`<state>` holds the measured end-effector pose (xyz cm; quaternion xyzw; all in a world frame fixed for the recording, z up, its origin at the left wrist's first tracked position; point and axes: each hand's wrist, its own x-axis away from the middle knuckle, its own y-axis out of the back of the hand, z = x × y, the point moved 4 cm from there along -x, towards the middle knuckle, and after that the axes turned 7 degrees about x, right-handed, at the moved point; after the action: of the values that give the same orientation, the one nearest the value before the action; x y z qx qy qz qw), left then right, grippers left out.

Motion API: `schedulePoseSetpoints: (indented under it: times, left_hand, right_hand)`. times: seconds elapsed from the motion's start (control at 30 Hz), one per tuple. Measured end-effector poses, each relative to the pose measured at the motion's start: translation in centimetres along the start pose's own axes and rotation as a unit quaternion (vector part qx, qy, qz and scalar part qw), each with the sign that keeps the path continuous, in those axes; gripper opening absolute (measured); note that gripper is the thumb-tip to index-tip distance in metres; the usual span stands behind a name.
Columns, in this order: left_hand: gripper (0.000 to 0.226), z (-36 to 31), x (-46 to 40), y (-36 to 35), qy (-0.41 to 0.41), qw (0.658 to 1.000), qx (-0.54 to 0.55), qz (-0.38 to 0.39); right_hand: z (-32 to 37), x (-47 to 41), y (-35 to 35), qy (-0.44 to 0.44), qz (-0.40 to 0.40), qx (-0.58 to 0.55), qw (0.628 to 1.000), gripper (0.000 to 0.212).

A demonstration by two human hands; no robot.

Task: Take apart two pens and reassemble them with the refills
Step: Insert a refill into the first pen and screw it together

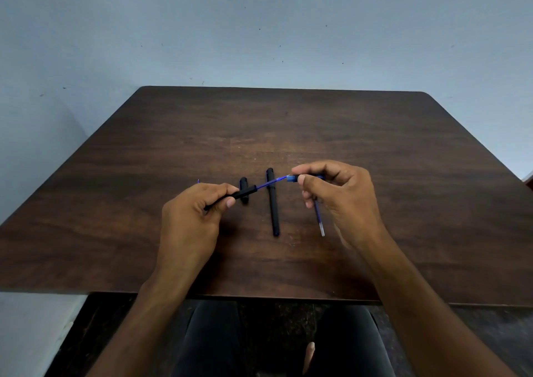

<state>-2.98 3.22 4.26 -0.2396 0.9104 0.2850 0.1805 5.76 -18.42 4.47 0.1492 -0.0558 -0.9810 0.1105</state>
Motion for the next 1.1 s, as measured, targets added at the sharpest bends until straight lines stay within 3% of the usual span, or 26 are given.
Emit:
schedulePoseSetpoints:
  times: [0.23, 0.77, 1.1]
  left_hand:
    - [0.025, -0.1, 0.1, -0.1, -0.009, 1.0, -0.005, 0.004]
    - [0.025, -0.2, 0.0, -0.3, -0.01, 1.0, -0.011, 0.019]
    - [0.025, -0.4, 0.1, -0.4, -0.013, 0.999, -0.008, 0.028]
  right_hand:
    - [-0.5, 0.0, 0.7, -0.001, -0.028, -0.009, 1.0, 0.013]
    - [0.8, 0.3, -0.4, -0.009, 0.019, 0.071, 0.997, 0.016]
    - [1.3, 0.6, -0.8, 0.048, 0.046, 0.151, 0.986, 0.02]
